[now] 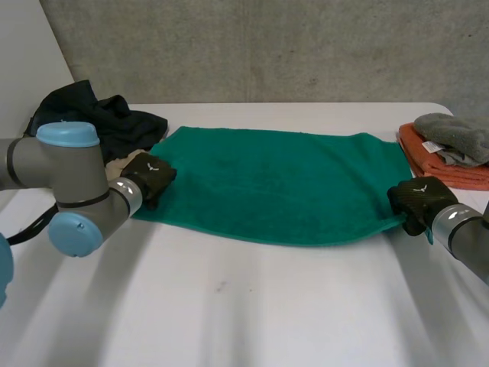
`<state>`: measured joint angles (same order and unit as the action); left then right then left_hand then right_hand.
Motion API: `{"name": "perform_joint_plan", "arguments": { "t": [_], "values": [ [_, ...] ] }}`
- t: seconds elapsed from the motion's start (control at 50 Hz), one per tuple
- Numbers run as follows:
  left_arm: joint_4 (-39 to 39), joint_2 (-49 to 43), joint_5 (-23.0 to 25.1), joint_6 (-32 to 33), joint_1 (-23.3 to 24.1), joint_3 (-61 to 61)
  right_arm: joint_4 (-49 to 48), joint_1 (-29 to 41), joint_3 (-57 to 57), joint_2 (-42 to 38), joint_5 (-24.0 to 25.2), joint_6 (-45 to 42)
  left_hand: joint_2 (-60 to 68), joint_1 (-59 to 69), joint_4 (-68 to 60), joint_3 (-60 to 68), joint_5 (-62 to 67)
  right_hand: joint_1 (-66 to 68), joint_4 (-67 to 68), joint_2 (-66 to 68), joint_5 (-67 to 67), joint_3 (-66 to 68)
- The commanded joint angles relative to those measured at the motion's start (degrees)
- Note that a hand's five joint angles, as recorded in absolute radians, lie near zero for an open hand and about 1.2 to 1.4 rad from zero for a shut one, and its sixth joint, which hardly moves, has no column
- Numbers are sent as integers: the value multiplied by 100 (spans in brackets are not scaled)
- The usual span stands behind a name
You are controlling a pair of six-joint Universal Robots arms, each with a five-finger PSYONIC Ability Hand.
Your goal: Fold the laundry.
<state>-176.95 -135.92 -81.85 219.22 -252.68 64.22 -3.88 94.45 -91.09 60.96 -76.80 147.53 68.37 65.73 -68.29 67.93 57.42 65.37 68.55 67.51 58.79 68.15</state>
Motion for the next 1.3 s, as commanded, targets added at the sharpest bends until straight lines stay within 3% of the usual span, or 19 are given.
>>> {"name": "perform_joint_plan", "arguments": {
  "t": [0.02,0.04,0.12,0.48,0.82,0.9,0.98,1.0,1.12,1.22,1.3],
  "values": [
    [-357,355,229,-28,-185,574,554,-119,56,302,252,-181,-1983,-1719,1975,-1938,-1888,1463,1145,1249,1121,1185],
    [-480,329,439,-19,-237,565,590,-128,74,285,375,-207,-3047,-2783,3038,-3002,-2952,1463,1145,1249,1121,1185],
    [-403,163,757,-19,-229,425,555,-111,118,118,455,-234,-3275,-3011,3266,-3230,-3180,1463,1145,1249,1121,1185],
    [126,-356,556,200,-150,-164,476,-155,680,-330,-204,451,-2906,-2642,2898,-2862,-2811,1463,1145,1249,1121,1185],
    [187,-585,503,244,-97,-630,476,-128,874,-498,-345,566,-1629,-1365,1620,-1584,-1534,1463,1145,1249,1121,1185],
    [213,-664,494,279,-53,-753,476,-137,874,-498,-345,566,-856,-592,847,-811,-761,1463,1145,1249,1121,1185],
    [310,-726,477,315,-9,-868,476,-154,874,-489,-345,575,1158,1422,-1166,1203,1253,1463,1145,1249,1121,1185],
    [362,-726,459,332,-9,-903,493,-154,874,-480,-336,566,1163,1427,-1171,1207,1258,1463,1145,1249,1121,1185],
    [722,-305,91,192,-9,-667,642,-189,882,-392,-310,566,1163,1427,-1171,1207,1258,1463,1145,1249,1121,1185],
    [942,249,133,113,-115,-52,1098,-304,839,-199,-117,444,1163,1427,-1171,1207,1258,1463,1145,1249,1121,1185],
    [1504,1100,152,191,-124,923,1863,-488,655,73,217,-249,1163,1427,-1171,1207,1258,1463,1145,1249,1121,1185]
  ]
}}
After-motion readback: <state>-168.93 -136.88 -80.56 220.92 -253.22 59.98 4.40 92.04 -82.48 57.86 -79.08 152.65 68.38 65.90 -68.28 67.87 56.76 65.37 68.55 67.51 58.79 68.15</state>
